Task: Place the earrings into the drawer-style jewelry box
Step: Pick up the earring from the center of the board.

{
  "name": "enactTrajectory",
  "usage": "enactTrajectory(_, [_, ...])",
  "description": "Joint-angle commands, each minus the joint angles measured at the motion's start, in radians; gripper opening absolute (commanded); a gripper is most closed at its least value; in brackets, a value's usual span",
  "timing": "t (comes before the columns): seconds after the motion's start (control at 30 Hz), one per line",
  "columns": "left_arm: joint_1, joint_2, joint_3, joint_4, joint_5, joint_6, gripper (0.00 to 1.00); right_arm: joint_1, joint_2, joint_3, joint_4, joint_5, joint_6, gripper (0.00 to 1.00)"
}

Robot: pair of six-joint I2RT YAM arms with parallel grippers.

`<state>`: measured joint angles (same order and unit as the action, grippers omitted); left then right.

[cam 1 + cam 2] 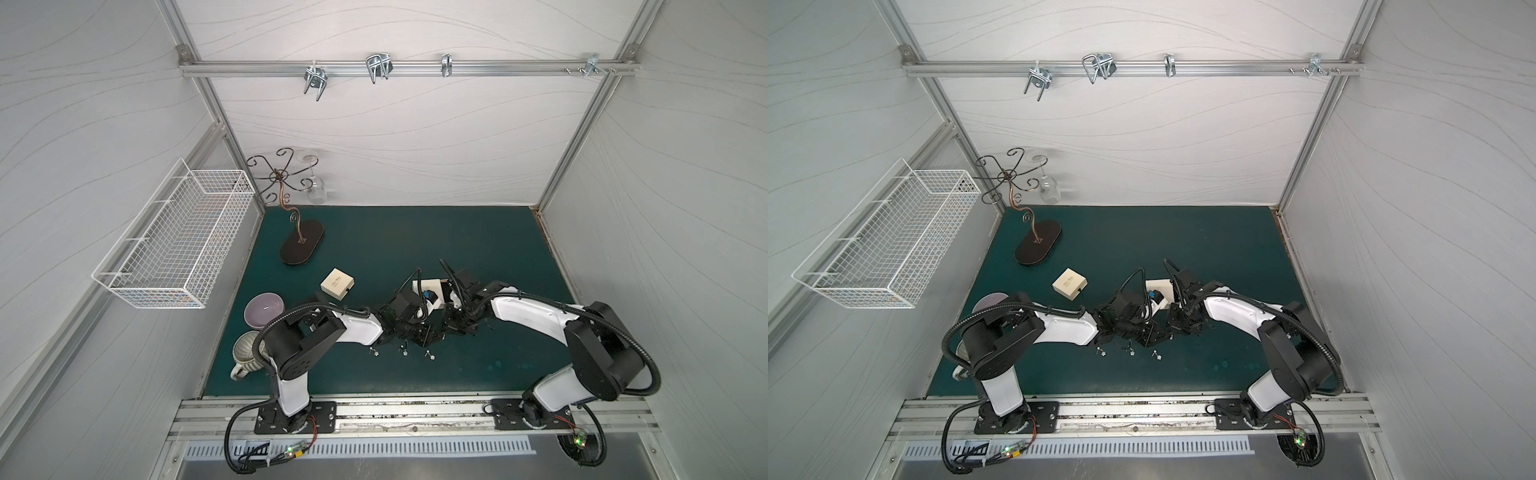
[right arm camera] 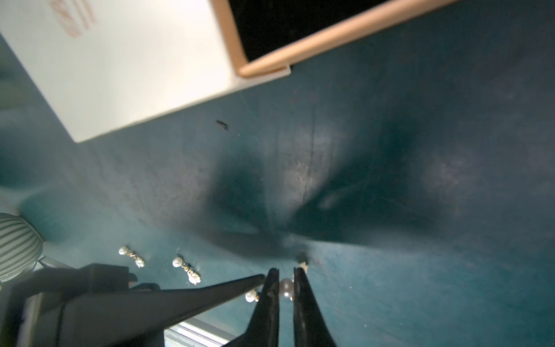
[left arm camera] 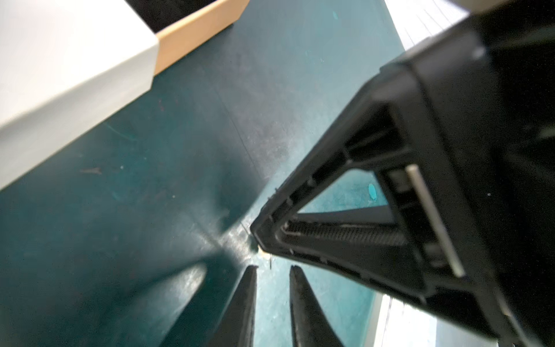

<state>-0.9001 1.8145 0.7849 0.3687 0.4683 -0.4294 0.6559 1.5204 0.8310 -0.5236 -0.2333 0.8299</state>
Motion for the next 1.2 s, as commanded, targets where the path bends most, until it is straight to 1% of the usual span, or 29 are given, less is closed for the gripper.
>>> enactTrajectory(0.0, [-0.006,0.022,0.024,0.045,0.015,0.011,0.24,-0.005,-0.035,-0.011,-0.003,-0.017,0.007,0.12])
enactTrajectory(0.73, [-0.006,0.023,0.033,0.044,0.016,0.014,0.18,-0.005,-0.049,-0.029,0.010,-0.035,0.019,0.11])
enactTrajectory(1.0, [-0.006,0.025,0.036,0.044,0.018,0.014,0.13,-0.006,-0.063,-0.035,0.015,-0.042,0.022,0.11])
enactTrajectory(1.17, [-0.005,0.016,0.034,0.045,0.013,0.014,0.08,-0.006,-0.073,-0.041,0.017,-0.045,0.023,0.11])
